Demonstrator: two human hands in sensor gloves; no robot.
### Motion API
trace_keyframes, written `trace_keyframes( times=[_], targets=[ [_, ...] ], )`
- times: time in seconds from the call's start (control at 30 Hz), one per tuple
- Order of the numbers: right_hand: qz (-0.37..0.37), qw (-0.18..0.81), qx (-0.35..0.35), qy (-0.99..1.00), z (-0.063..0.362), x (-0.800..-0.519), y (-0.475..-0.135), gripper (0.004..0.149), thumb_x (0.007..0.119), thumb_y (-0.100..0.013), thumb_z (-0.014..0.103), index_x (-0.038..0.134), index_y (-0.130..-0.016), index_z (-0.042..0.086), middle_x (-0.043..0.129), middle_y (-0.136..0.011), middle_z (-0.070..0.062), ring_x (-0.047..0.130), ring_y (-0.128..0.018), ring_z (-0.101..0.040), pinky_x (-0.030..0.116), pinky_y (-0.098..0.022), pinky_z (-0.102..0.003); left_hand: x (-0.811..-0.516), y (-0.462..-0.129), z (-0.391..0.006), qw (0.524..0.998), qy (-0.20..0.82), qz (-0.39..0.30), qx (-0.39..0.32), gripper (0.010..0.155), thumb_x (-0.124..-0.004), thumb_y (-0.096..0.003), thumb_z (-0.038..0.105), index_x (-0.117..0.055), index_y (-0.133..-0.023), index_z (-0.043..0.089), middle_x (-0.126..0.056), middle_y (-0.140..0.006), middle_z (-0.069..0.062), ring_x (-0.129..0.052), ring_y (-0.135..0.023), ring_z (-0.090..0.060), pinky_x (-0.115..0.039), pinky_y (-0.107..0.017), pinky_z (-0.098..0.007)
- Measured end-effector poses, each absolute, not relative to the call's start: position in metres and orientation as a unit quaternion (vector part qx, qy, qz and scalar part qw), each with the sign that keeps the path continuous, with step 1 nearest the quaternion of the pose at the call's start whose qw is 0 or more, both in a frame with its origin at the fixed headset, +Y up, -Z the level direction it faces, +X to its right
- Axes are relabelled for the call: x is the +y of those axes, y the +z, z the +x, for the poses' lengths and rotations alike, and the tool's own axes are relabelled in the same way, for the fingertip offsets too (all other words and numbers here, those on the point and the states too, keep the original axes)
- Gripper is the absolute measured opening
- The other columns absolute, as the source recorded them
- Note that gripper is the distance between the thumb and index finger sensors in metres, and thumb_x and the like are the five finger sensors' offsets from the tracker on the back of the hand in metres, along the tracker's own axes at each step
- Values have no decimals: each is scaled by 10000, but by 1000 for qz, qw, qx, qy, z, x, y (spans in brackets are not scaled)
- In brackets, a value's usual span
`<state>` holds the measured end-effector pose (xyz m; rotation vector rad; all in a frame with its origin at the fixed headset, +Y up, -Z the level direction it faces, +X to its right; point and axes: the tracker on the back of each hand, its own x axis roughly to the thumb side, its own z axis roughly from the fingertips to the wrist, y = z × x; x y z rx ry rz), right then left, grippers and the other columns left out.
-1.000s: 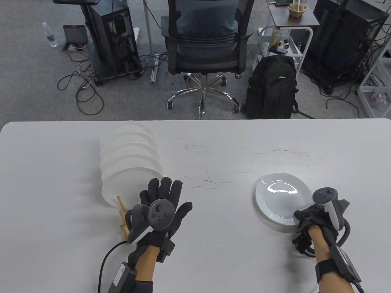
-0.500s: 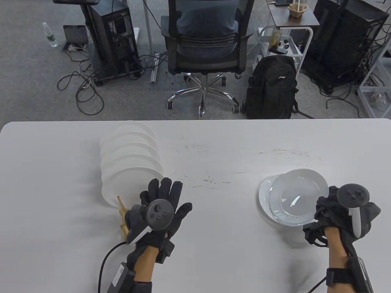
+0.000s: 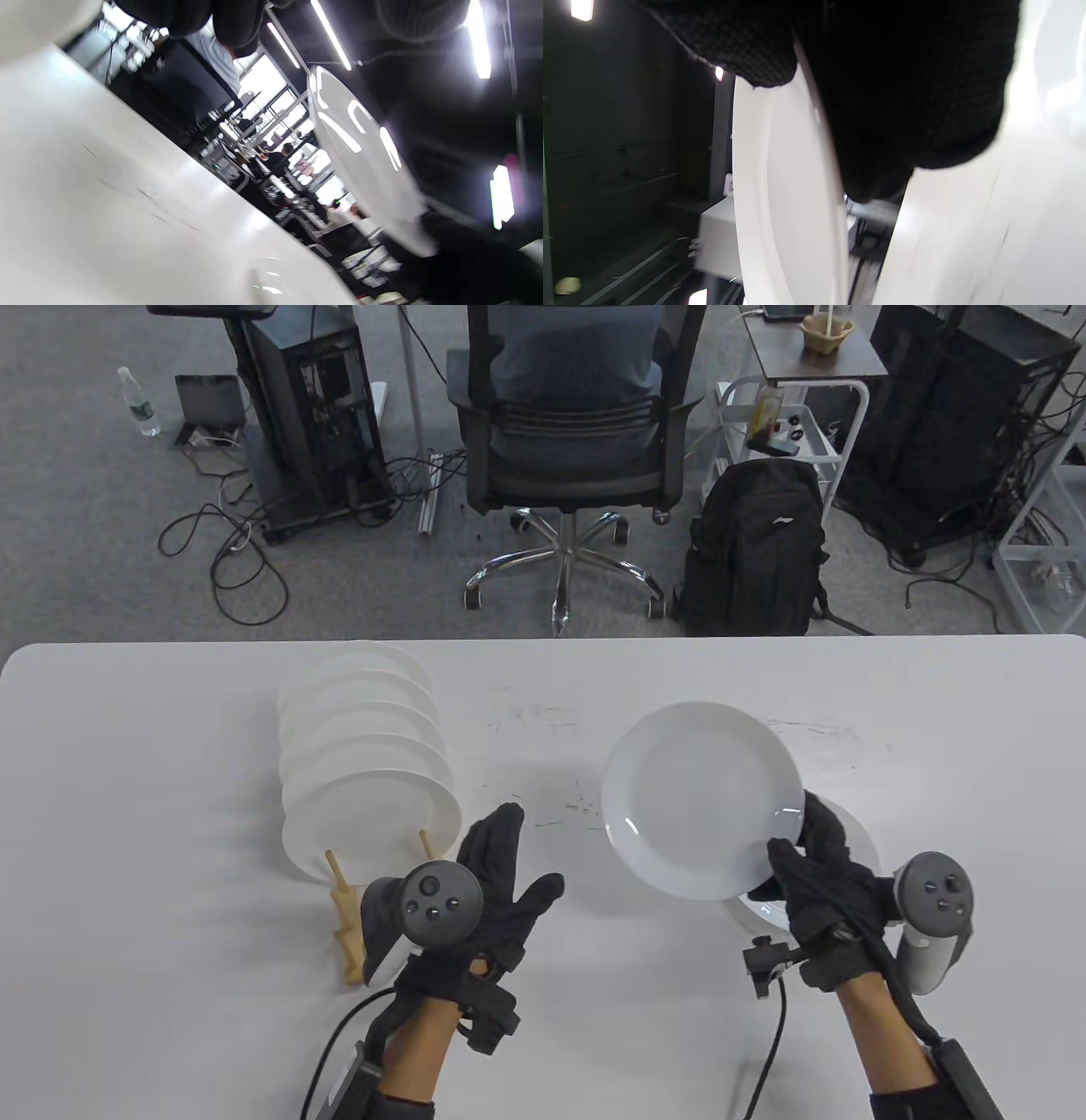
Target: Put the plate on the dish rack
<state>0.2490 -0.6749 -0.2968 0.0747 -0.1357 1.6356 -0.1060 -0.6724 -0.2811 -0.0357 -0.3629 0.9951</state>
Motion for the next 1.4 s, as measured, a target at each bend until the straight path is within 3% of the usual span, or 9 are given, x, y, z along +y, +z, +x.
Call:
trace_keyframes(
  times=[0.13,0.2,0.3,0.43,0.57,0.67,0.73,0.93,1.4],
  targets=[
    [87,723,0,686,212,-684,-290,606,705,-492,156,406,-993,-9,662,-933,-199,1043,-462,-391,921,-317,-422,-685,-282,-93,740,642,-109,-168,859,-694,-533,523,-295,-1126,46,-548,-1122,-225,-785,-951,-511,-726,-668,-542],
    [76,673,-47,734,207,-681,-286,606,694,-477,144,408,-987,-16,677,-917,-195,1049,-451,-363,921,-307,-414,-692,-280,-97,707,688,-106,-121,606,-658,-566,379,-533,-1092,105,-727,-1049,-189,-916,-859,-474,-810,-600,-515],
    [87,624,-54,774,211,-676,-286,615,689,-507,216,411,-1020,25,642,-965,-206,983,-582,-421,864,-402,-484,-684,-282,-109,699,705,-78,-88,518,-646,-570,317,-669,-1040,101,-851,-937,-198,-1020,-723,-457,-887,-501,-494],
    [61,526,-85,844,238,-670,-291,651,736,-515,305,456,-1065,99,584,-1041,-208,895,-699,-521,798,-486,-577,-628,-283,-137,835,541,48,-89,486,-686,-552,328,-751,-1008,173,-919,-889,-152,-1055,-686,-431,-905,-473,-497],
    [51,417,-90,903,253,-669,-299,643,777,-500,359,552,-1063,147,577,-1084,-187,750,-855,-557,686,-581,-652,-572,-284,-156,900,394,148,-113,458,-743,-513,304,-815,-961,248,-923,-912,-94,-985,-762,-413,-803,-563,-550],
    [48,291,-63,953,259,-673,-303,763,764,-489,465,391,-1109,225,355,-1184,-135,403,-1043,-567,393,-709,-746,-539,-286,-163,944,245,178,-133,448,-762,-498,291,-835,-940,266,-940,-894,-77,-995,-745,-388,-802,-568,-534],
    [45,245,-64,966,263,-676,-307,785,753,-484,498,363,-1113,236,310,-1194,-130,315,-1066,-554,316,-705,-771,-529,-289,-166,965,144,174,-132,445,-768,-495,295,-839,-934,278,-948,-890,-48,-1004,-740,-376,-810,-568,-524],
    [19,233,-13,972,269,-688,-315,779,744,-491,492,351,-1115,241,251,-1198,-137,230,-1071,-545,261,-708,-772,-545,-305,-177,985,-30,130,-109,441,-781,-486,298,-850,-921,285,-962,-876,-34,-1020,-724,-364,-823,-556,-513],
    [1,241,46,969,274,-700,-321,776,727,-503,470,329,-1113,203,232,-1185,-169,219,-1054,-561,263,-701,-768,-623,-338,-204,998,-26,0,-50,447,-815,-480,311,-857,-923,276,-980,-869,-23,-1043,-716,-341,-841,-545,-490]
  ],
)
